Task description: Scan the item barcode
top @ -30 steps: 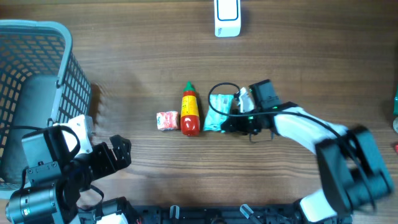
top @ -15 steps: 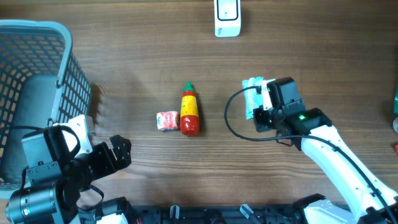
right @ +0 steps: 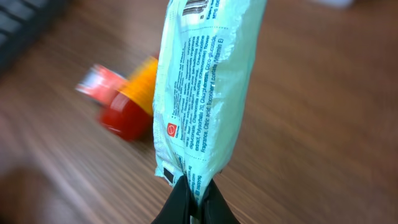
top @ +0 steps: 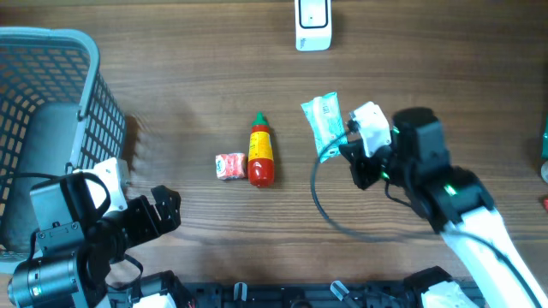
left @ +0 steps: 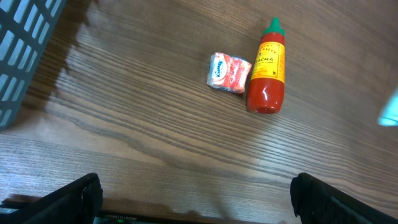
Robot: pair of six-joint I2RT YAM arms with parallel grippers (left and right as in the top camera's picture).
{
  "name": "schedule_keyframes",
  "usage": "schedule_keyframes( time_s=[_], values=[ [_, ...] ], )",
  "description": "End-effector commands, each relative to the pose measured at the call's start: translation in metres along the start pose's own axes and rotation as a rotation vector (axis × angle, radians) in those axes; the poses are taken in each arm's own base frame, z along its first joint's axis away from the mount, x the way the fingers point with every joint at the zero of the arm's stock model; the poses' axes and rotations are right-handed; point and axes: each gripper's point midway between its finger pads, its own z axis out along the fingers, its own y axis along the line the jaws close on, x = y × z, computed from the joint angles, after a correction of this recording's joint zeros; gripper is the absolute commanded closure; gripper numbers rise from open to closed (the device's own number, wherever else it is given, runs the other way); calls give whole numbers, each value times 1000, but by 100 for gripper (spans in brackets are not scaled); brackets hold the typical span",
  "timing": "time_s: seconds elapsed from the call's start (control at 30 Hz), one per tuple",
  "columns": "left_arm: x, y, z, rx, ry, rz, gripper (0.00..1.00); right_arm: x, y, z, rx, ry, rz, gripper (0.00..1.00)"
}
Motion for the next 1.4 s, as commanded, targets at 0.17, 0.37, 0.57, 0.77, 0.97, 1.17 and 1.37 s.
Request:
schedule_keyframes(
  time_s=[0.17, 0.37, 0.57, 0.77, 0.97, 1.17, 1.37],
  values=[
    [0, 1, 0, -3, -3, -9, 0, -17, 82, -87, -304, -219, -151, 95],
    [0, 1, 0, -3, -3, -9, 0, -12, 88, -96, -316, -228, -182, 95],
    [0, 1, 0, -3, -3, -9, 0, -30, 42, -59, -115, -211, -167, 95],
    [0, 1, 0, -3, -3, -9, 0, 3, -14, 23, 27, 57, -52, 95],
    [0, 1, 0, -3, -3, -9, 0, 21, -35, 76, 52, 170, 234, 61],
    [0, 1, 0, -3, -3, -9, 0, -4, -25, 23, 93, 121, 283, 0],
    [0, 1, 0, -3, -4, -9, 0, 66, -37, -59, 466, 178, 973, 0]
  ],
)
